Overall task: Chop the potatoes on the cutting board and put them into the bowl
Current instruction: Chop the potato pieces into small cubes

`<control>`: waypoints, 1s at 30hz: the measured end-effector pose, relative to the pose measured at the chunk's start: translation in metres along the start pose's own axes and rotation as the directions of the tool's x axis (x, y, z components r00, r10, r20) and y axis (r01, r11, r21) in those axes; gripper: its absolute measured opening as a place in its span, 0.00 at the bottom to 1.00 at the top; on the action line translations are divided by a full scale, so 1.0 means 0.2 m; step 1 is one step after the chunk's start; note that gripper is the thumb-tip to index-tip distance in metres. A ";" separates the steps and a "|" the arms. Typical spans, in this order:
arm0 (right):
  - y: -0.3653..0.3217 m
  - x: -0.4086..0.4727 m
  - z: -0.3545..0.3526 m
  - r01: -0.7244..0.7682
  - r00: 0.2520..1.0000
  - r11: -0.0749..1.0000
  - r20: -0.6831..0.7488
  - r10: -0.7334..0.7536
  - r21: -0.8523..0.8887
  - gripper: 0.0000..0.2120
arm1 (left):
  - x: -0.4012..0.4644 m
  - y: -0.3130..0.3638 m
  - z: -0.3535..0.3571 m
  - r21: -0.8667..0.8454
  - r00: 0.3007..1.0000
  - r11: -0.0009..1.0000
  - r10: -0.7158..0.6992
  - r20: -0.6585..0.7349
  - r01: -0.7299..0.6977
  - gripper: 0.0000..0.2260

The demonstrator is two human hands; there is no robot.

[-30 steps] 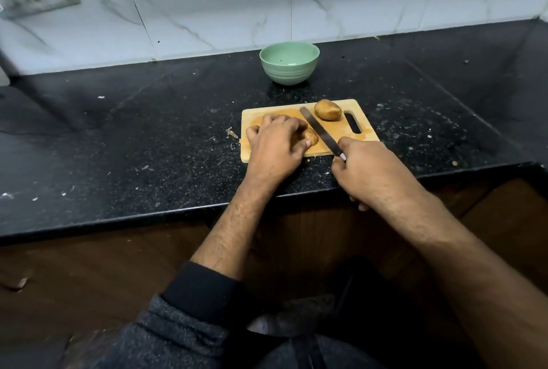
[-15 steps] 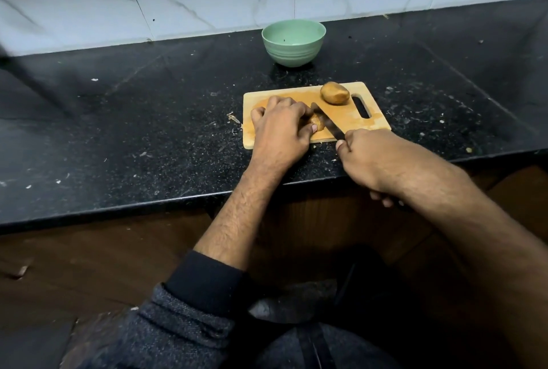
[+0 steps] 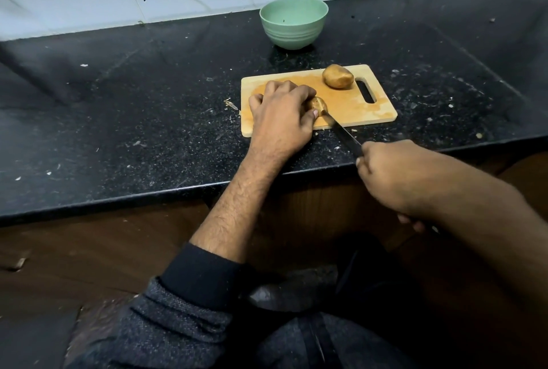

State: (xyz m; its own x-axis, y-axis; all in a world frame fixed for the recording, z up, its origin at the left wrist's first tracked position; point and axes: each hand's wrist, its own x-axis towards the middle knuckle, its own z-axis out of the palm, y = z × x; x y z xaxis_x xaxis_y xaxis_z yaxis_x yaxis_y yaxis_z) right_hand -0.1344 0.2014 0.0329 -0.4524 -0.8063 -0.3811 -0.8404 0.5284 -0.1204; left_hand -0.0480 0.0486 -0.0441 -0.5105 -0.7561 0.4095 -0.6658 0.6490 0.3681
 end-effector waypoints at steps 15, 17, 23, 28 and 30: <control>0.00 0.21 0.02 -0.057 0.997 0.970 -0.039 0.068 0.238 0.14 | -0.03 -0.01 -0.04 -0.137 0.994 0.987 -0.094 -0.057 0.085 0.16; 0.03 0.22 0.01 -0.047 0.997 0.957 -0.045 0.062 0.285 0.13 | -0.03 -0.01 -0.04 -0.162 0.992 0.982 -0.105 -0.064 0.094 0.15; 0.05 0.15 0.04 0.073 0.993 0.965 -0.110 -0.046 0.252 0.13 | -0.01 -0.01 -0.02 -0.109 0.995 0.992 -0.075 -0.070 0.067 0.11; 0.02 0.13 0.04 0.121 0.982 0.985 -0.162 -0.101 0.123 0.14 | -0.01 0.00 -0.01 -0.044 0.996 0.998 -0.048 -0.078 0.044 0.12; 0.02 0.12 0.03 0.116 0.983 0.988 -0.153 -0.100 0.104 0.15 | -0.01 0.00 -0.02 -0.058 0.996 0.997 -0.054 -0.074 0.049 0.12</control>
State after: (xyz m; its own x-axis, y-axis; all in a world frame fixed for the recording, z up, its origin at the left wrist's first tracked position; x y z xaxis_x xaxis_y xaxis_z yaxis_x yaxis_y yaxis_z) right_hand -0.1467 0.1871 0.0173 -0.4068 -0.8861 -0.2221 -0.8518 0.4558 -0.2585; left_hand -0.0448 0.0505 -0.0426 -0.4325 -0.7814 0.4499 -0.6577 0.6147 0.4354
